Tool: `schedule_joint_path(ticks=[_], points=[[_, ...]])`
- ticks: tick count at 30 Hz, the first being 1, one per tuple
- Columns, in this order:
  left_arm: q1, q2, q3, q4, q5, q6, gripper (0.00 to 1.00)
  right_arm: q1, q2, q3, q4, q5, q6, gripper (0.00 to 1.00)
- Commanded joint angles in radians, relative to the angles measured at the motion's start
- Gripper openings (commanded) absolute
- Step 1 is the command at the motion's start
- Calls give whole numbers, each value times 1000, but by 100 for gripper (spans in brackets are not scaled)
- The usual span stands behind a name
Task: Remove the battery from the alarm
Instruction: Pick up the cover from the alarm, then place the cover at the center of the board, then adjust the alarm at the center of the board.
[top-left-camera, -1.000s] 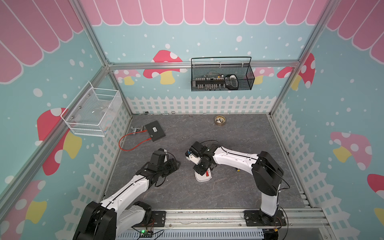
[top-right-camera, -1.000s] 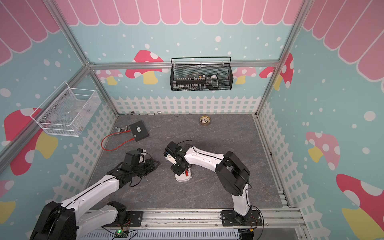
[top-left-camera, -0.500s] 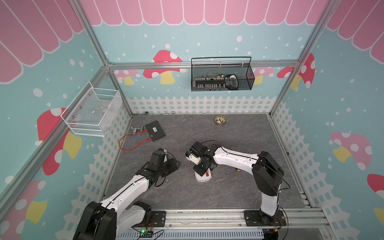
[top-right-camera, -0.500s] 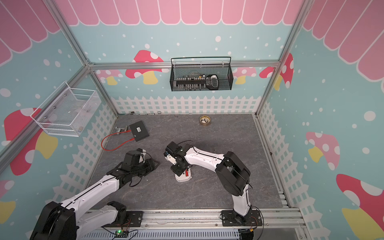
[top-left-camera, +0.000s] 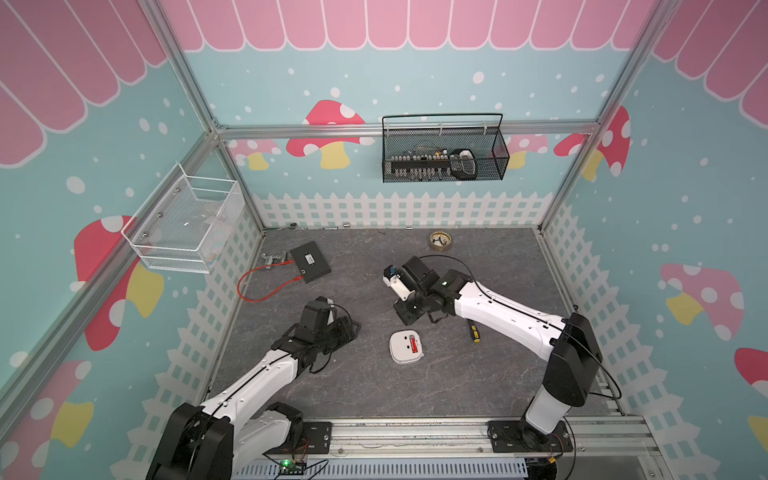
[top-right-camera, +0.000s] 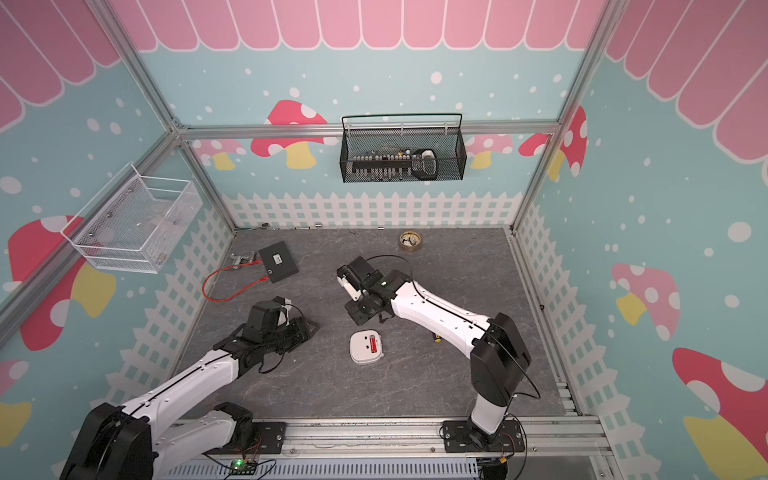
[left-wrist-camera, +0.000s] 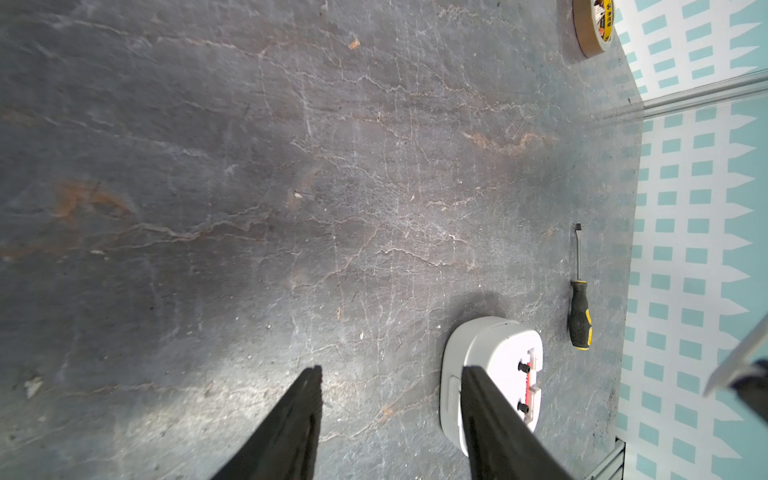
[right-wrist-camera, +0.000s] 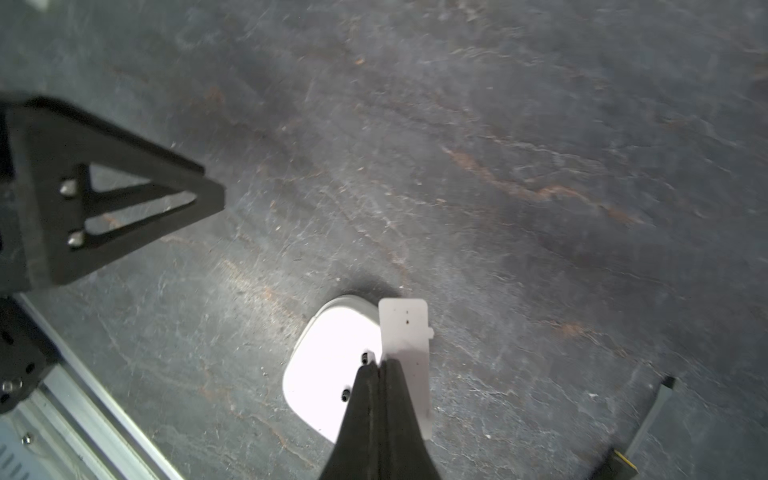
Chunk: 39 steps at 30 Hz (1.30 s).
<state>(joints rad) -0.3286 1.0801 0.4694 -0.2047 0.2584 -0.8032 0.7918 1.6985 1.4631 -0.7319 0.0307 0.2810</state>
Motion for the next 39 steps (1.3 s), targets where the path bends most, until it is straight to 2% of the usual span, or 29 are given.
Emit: schedule_joint_path(ticks=[1,5,17,18,21,23,24,27,31,33,34,36,39], points=[[7,0,6,10,1,23,57,-111,9,-90,6,45,62,0],[7,7,14,10,1,25,57,-178,43,-141,59,16,64,0],[6,1,12,10,2,25,57,-234,159,-295,180,-31,97,0],[6,1,12,9,2,24,57,-236,156,-305,183,-28,102,2],[6,10,15,10,6,29,57,-240,141,-318,185,-28,112,18],[6,17,17,10,8,32,57,-239,110,-326,184,-25,118,34],[6,19,19,11,9,33,58,-238,84,-332,183,-20,125,39],[5,26,25,10,25,43,60,-239,-19,-337,164,-5,144,47],[-28,49,36,15,55,48,60,-238,-155,-343,102,56,165,48],[-108,83,49,34,60,29,59,-240,-186,-353,79,61,160,48],[-158,101,53,47,59,16,59,-240,-192,-362,82,36,156,44],[-253,145,57,92,68,-32,56,-231,-187,-387,106,-34,147,30],[-338,204,54,156,61,-82,52,-198,-147,-416,143,-72,148,11]])
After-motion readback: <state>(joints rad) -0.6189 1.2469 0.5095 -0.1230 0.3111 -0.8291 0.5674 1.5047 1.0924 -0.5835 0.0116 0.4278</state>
